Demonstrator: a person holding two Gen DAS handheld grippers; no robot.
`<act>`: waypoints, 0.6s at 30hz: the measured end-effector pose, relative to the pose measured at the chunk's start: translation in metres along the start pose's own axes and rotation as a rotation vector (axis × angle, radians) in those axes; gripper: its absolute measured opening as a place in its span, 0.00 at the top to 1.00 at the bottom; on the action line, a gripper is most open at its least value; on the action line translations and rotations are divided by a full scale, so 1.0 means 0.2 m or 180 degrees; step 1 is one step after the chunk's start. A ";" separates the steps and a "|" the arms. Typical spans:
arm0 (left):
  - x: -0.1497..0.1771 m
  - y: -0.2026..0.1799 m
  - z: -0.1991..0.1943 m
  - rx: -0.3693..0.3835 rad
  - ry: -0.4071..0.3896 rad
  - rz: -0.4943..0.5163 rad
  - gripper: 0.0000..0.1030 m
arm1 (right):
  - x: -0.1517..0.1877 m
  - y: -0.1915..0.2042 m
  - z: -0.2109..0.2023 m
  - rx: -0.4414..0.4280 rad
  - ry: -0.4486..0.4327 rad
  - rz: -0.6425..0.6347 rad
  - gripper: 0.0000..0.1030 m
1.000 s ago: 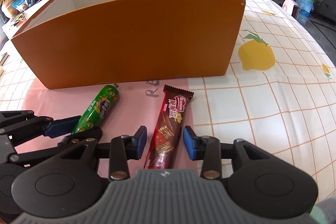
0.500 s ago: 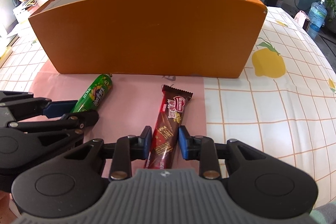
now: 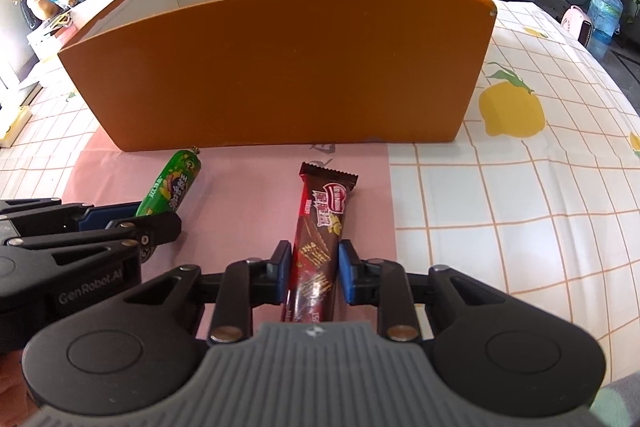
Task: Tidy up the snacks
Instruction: 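Lift and carry the sausage and chocolate bar over the orange box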
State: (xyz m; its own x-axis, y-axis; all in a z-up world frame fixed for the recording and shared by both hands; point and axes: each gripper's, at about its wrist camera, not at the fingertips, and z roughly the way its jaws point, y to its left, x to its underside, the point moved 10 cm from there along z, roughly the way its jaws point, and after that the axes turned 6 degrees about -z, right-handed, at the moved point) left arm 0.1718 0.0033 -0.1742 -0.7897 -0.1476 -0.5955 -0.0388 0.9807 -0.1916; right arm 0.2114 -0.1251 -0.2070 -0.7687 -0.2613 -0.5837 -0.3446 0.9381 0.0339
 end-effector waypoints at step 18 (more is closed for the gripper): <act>-0.13 -0.06 -0.38 0.0216 -0.0418 -0.0162 0.76 | 0.00 -0.02 -0.35 -0.0123 -0.0430 0.0147 0.79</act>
State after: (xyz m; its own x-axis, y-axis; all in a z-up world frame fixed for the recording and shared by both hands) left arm 0.1474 0.0043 -0.0971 -0.7007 -0.2167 -0.6797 -0.0317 0.9612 -0.2739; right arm 0.1745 -0.1443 -0.1496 -0.7056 -0.1827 -0.6846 -0.3330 0.9383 0.0929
